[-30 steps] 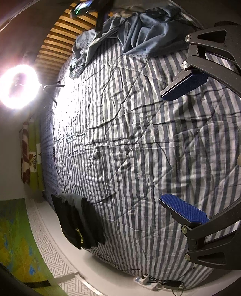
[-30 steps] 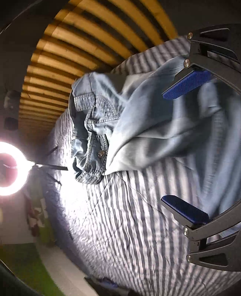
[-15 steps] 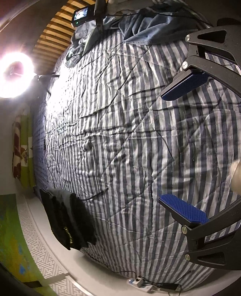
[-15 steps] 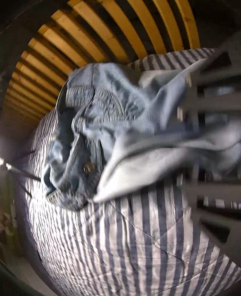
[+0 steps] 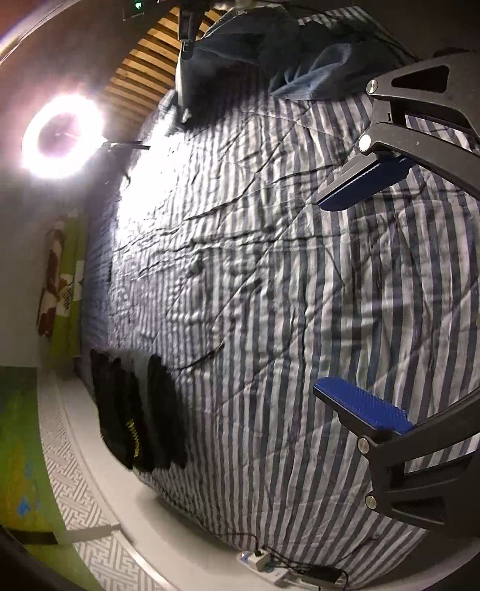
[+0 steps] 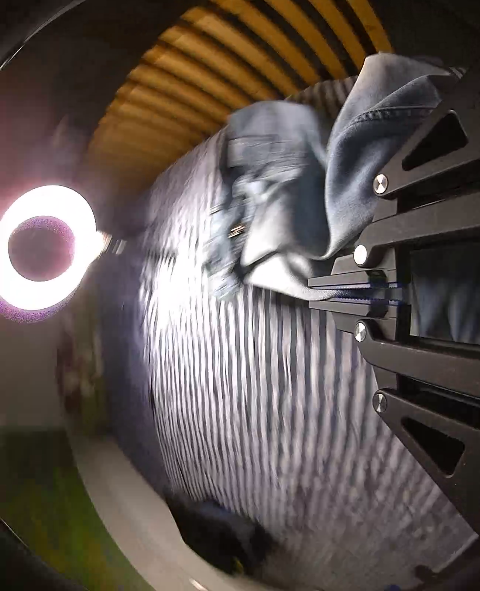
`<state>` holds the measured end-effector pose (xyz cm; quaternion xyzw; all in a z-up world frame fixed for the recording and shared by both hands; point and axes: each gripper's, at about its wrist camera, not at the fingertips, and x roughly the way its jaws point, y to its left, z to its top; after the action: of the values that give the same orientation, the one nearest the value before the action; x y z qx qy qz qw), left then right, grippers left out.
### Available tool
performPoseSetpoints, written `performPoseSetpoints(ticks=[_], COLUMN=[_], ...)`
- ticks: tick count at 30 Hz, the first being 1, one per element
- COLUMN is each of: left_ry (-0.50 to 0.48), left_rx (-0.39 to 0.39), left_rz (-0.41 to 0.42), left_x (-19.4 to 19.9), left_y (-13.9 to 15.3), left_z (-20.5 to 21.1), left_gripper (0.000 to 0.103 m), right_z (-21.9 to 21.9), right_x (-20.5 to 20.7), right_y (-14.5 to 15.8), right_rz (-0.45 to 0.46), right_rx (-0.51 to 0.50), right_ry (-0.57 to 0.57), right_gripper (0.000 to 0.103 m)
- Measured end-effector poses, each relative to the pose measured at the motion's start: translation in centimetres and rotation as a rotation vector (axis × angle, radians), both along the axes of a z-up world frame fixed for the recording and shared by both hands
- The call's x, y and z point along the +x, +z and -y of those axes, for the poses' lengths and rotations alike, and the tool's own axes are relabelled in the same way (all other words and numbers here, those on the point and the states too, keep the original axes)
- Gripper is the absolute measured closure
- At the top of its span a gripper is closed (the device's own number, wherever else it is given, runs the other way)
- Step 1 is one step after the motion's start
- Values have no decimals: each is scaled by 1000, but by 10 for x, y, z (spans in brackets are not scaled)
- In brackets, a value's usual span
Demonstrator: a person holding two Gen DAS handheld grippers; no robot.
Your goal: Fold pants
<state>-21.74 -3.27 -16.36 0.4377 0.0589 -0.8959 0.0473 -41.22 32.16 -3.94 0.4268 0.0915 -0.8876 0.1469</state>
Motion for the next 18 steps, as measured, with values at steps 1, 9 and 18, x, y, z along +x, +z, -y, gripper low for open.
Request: performPoseSetpoints(ticks=[1,9,18], left_ry=[8,126,148], left_rx=[4,-10,7], left_rz=[-7,-50,-31], left_x=[4,42,48], left_y=[3,26,19], left_z=[6,61,81], left_gripper=[9,9,9], right_z=[19,140,156], right_x=[17,153,241], right_y=[5,16,-27], right_rz=[-2,65,209], right_rx=[-6,-122,-51], right_ry=[48,430,606], right_gripper=[100,100,94])
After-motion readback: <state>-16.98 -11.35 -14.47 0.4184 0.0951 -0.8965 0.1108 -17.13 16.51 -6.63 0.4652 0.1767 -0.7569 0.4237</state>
